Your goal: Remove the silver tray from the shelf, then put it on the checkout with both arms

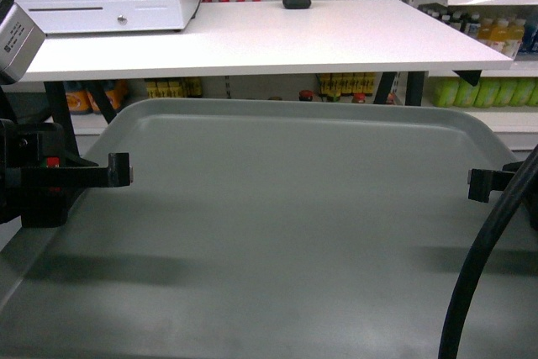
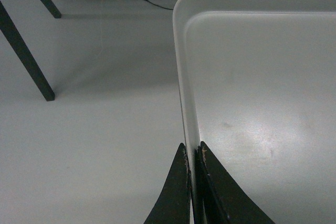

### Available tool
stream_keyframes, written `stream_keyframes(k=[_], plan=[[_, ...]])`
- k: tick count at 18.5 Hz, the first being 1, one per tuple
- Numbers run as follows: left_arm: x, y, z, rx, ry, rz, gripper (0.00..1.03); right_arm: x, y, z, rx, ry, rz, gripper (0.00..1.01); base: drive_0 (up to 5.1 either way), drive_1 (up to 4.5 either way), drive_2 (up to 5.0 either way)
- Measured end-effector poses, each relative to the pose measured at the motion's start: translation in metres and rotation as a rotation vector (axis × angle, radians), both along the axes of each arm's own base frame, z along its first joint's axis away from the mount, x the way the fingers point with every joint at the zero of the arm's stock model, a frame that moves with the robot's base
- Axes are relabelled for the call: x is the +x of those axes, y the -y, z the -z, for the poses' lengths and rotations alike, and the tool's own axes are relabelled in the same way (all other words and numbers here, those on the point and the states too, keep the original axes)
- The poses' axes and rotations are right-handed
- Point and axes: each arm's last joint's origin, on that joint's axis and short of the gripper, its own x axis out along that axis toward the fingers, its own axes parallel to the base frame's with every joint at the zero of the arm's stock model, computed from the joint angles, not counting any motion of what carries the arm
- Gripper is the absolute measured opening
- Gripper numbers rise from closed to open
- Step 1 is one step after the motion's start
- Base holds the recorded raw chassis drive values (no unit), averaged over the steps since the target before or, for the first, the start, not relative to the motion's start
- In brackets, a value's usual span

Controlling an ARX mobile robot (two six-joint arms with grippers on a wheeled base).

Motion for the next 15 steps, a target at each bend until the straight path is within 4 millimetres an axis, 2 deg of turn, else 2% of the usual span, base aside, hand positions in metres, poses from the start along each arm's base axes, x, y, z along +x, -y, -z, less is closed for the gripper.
stream_keyframes(k=[1, 5, 15], plan=[[0.0, 0.0, 0.0, 0.0, 0.0, 0.0, 0.03, 0.0, 0.0, 0.0, 0.0, 0.0, 0.0, 0.03, -5.1, 2.37, 2.4], [-0.0002, -0.0001, 0.0003, 0.001, -0.003, 0.0, 0.03, -0.0002, 0.0, 0.0002, -0.001, -0.002, 0.0, 0.03, 0.0, 0.0, 0.0], [0.0, 0.0003, -0.0002, 0.0, 0.002, 0.001, 0.03, -0.0002, 0.0001, 0.0001, -0.001, -0.001, 0.001, 0.03, 0.0, 4.38, -4.3]])
